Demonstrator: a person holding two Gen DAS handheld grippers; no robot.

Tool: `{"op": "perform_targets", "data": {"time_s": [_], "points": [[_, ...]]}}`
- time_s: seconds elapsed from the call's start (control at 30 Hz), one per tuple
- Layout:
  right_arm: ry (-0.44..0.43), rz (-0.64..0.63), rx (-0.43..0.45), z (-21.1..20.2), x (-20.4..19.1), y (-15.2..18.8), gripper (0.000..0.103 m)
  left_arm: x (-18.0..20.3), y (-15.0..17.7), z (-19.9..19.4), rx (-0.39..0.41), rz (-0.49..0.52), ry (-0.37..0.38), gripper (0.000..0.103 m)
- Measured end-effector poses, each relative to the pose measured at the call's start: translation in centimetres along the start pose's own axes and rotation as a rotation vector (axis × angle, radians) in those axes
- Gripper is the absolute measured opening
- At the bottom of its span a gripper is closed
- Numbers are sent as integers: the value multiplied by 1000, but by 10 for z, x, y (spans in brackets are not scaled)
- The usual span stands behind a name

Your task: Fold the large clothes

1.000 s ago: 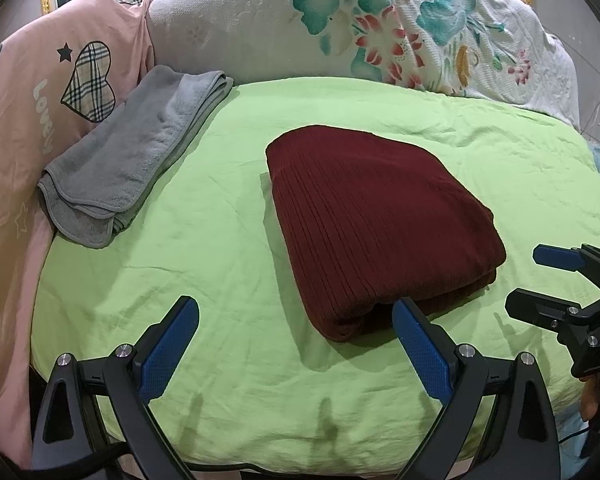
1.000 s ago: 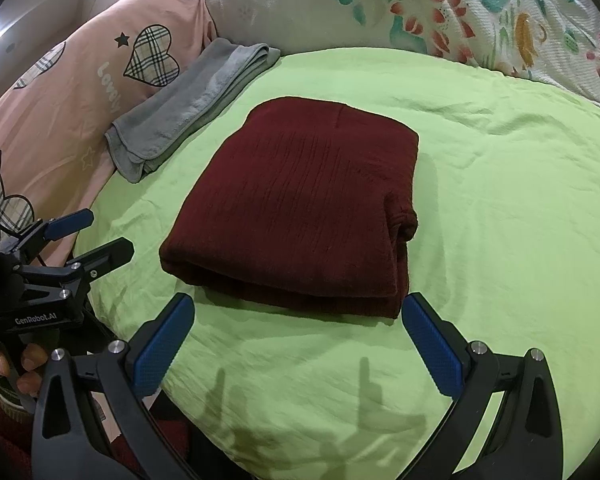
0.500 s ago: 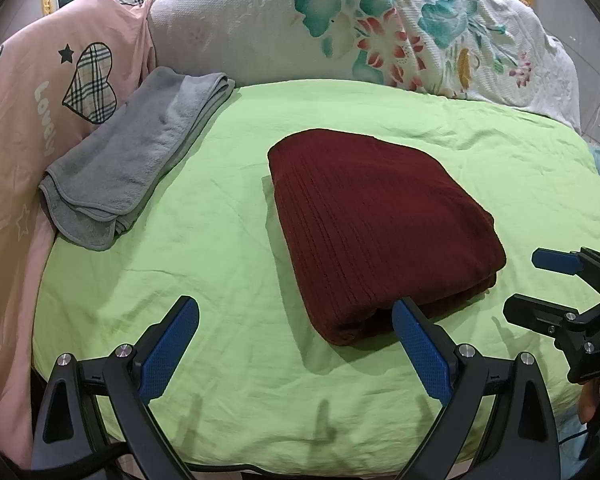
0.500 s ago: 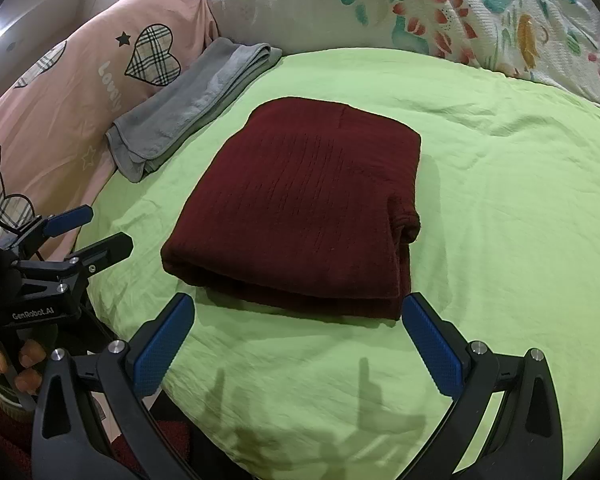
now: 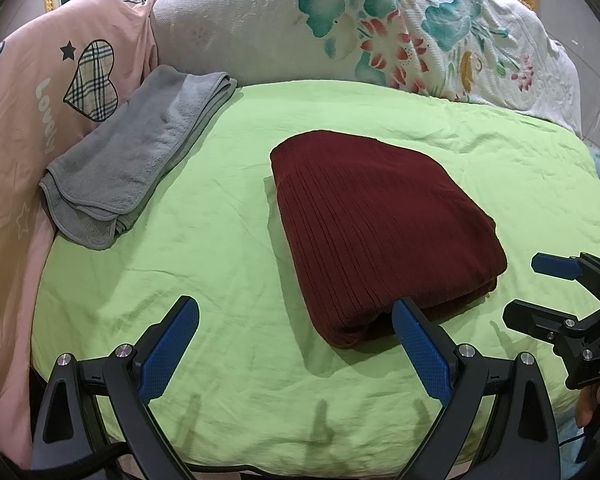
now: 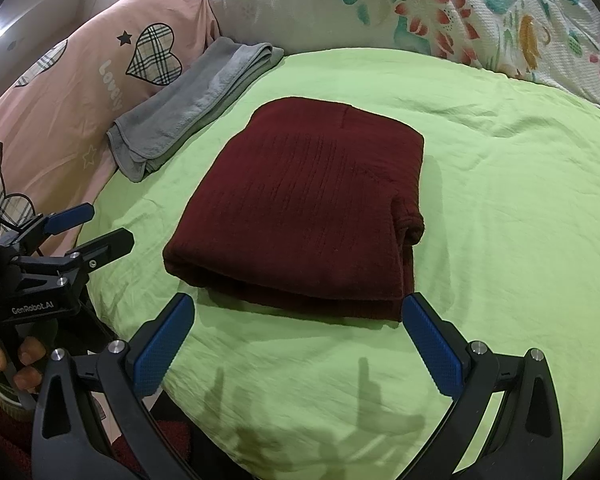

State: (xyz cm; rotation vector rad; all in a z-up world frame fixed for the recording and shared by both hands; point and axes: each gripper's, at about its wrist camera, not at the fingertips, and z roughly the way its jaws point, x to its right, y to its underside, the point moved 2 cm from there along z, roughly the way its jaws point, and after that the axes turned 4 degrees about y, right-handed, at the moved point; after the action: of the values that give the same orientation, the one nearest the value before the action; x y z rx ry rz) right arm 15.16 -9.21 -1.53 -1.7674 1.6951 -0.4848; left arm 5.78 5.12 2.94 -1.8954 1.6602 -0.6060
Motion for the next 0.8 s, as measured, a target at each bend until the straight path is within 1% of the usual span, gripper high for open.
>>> {"op": "perform_targets", "data": {"time_s": [0.8], "points": [[-7, 4, 7, -4, 9, -6, 103, 6, 0, 0, -4, -7, -3, 98]]}}
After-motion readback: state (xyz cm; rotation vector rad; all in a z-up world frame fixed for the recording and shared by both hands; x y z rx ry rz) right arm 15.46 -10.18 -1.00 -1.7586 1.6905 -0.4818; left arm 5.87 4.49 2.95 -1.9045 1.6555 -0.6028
